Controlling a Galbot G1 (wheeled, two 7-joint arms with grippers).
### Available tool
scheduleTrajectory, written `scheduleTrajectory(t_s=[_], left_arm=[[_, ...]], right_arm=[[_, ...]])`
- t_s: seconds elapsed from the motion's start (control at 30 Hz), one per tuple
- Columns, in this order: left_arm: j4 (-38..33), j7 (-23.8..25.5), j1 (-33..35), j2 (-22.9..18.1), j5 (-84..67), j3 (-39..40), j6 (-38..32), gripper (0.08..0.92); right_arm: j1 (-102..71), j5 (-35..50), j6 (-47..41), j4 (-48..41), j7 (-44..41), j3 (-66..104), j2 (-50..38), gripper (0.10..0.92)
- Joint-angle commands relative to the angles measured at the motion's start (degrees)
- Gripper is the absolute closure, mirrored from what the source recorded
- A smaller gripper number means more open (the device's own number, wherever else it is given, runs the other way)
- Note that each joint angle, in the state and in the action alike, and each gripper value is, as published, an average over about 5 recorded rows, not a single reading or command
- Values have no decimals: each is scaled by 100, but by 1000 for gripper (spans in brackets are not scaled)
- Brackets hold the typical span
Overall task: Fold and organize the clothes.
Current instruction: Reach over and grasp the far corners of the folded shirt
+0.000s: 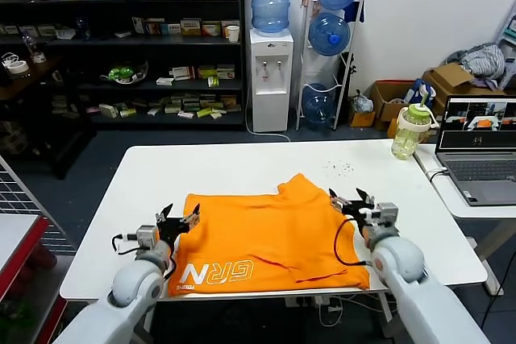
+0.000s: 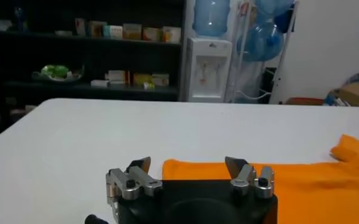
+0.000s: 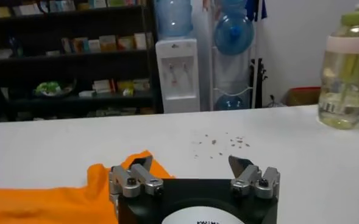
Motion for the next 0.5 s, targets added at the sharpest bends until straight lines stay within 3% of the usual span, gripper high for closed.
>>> scheduleTrajectory(t_s=[0.03, 0.5], left_arm=[[2068, 610, -1811, -178, -432, 718, 381, 177], [2147, 623, -1895, -114, -486, 963, 601, 177]], right_arm=[[1640, -53, -314, -1815, -253, -842, 478, 203], [1744, -217, -496, -2404, -517, -947, 704, 203]])
